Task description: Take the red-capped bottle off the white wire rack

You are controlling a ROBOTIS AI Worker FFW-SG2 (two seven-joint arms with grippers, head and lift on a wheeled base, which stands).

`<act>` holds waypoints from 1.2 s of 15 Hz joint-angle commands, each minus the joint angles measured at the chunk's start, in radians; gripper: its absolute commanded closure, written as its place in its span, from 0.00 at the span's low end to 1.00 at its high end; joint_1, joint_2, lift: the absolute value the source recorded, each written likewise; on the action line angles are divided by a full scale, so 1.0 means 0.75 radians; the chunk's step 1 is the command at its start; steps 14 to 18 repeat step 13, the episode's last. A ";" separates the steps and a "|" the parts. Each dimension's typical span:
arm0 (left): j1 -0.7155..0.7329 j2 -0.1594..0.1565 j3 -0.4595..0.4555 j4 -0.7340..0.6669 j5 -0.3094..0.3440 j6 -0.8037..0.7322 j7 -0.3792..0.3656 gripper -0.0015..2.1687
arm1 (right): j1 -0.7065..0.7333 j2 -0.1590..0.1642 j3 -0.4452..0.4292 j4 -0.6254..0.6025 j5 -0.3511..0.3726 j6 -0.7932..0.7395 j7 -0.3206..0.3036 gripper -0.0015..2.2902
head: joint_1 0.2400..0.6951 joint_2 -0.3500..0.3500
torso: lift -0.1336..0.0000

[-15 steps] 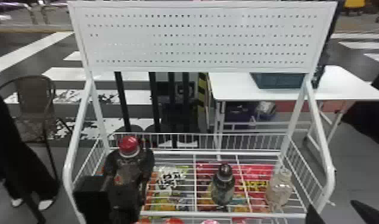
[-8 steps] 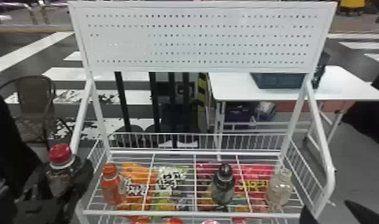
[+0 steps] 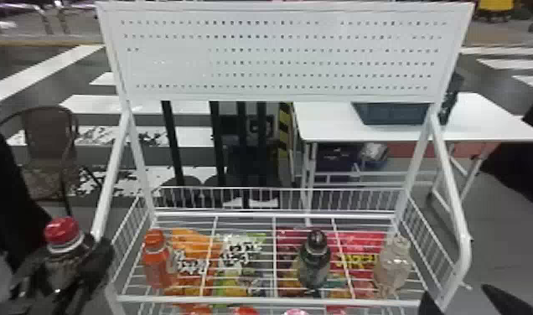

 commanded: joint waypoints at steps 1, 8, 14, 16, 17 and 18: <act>-0.007 -0.015 -0.012 0.013 0.011 0.004 0.004 0.82 | 0.012 0.001 -0.011 0.000 -0.025 -0.025 0.000 0.07 | 0.57 0.50 | 1.00; -0.009 -0.021 -0.020 0.016 0.009 0.004 0.006 0.82 | 0.008 0.001 -0.019 0.004 -0.027 -0.025 0.002 0.07 | 0.57 0.50 | 1.00; -0.011 -0.021 -0.020 0.013 0.005 -0.001 0.008 0.82 | 0.006 0.001 -0.019 0.006 -0.027 -0.025 0.002 0.07 | 0.57 0.50 | 1.00; -0.011 -0.021 -0.020 0.013 0.005 -0.001 0.008 0.82 | 0.006 0.001 -0.019 0.006 -0.027 -0.025 0.002 0.07 | 0.57 0.50 | 1.00; -0.011 -0.021 -0.020 0.013 0.005 -0.001 0.008 0.82 | 0.006 0.001 -0.019 0.006 -0.027 -0.025 0.002 0.07 | 0.57 0.50 | 1.00; -0.011 -0.021 -0.020 0.013 0.005 -0.001 0.008 0.82 | 0.006 0.001 -0.019 0.006 -0.027 -0.025 0.002 0.07 | 0.57 0.50 | 1.00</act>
